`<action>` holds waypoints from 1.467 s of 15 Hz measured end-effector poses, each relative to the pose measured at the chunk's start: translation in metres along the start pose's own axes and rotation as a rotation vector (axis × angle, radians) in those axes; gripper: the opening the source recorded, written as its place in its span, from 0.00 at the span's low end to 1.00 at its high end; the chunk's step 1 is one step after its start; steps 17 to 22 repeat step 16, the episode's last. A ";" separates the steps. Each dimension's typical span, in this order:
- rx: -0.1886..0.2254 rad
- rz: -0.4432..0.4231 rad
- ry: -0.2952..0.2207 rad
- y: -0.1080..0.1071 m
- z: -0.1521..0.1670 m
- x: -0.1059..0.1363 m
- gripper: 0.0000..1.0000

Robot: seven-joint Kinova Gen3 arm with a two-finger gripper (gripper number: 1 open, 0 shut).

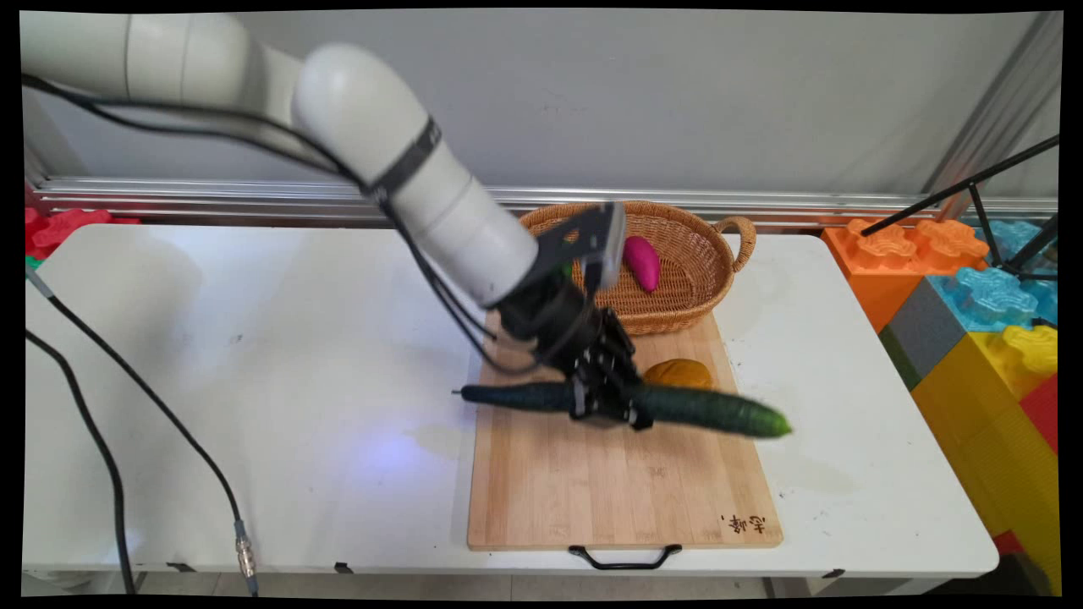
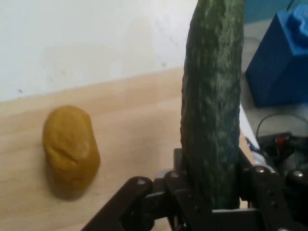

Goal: Place the picked object on the cutting board

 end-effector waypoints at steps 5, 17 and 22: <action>0.053 0.040 -0.081 0.014 0.045 -0.021 0.00; 0.131 0.028 -0.185 0.022 0.095 -0.035 1.00; 0.131 0.028 -0.185 0.022 0.095 -0.035 1.00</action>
